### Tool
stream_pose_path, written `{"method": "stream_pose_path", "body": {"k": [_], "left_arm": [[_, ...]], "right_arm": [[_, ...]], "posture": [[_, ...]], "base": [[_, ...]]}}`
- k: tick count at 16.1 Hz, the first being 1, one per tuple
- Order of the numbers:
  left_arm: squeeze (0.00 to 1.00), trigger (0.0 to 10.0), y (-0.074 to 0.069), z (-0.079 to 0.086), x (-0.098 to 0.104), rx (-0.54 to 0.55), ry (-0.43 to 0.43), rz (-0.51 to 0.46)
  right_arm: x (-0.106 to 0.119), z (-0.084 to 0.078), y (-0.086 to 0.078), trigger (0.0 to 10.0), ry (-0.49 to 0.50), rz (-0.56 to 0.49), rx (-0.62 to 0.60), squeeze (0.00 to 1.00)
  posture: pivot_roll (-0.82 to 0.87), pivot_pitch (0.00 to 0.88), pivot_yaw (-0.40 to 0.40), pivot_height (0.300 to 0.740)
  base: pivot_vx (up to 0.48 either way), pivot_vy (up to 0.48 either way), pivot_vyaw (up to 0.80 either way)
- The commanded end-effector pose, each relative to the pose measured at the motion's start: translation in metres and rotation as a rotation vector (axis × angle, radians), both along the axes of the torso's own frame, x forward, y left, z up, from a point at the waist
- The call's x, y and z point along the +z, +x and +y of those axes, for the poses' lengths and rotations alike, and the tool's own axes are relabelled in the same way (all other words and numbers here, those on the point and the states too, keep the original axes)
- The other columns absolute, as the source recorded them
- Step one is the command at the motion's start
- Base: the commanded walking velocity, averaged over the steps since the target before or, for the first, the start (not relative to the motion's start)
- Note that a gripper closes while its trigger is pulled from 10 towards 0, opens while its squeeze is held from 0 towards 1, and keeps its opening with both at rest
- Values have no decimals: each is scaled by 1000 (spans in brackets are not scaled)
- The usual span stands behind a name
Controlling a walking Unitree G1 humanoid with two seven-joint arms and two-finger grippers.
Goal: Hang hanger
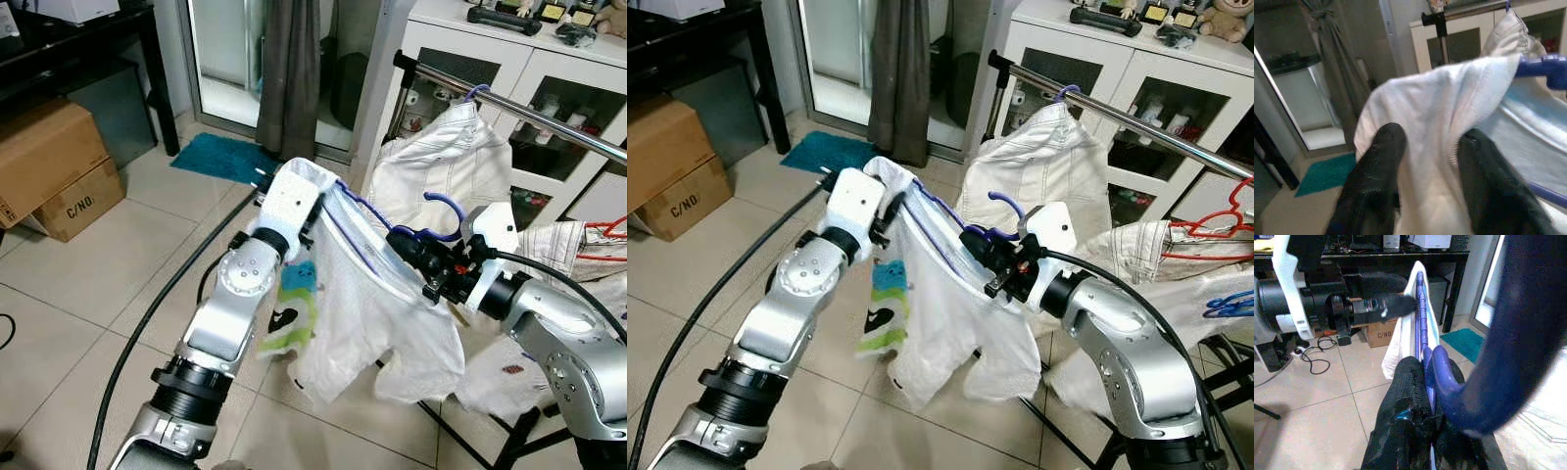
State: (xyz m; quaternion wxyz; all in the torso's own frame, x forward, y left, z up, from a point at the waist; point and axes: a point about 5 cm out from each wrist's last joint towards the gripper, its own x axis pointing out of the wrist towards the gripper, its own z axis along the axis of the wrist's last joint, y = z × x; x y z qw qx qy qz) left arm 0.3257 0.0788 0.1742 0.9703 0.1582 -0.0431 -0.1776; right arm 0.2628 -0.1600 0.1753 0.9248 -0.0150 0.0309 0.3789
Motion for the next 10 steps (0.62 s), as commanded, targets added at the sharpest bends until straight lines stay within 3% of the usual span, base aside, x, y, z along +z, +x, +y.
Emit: {"method": "stream_pose_path", "body": {"k": [1,10], "left_arm": [[0,0,3,-1,6,11,1,-31],[0,0,9,4,1,-7,-7,14]], "right_arm": [[9,-3,0,10000,7,-48,-3,0],[10,-5,1,10000,7,-49,-7,0]], "posture": [[16,0,-86,740],[12,0,-79,740]], "base": [[0,0,0],[0,0,0]]}}
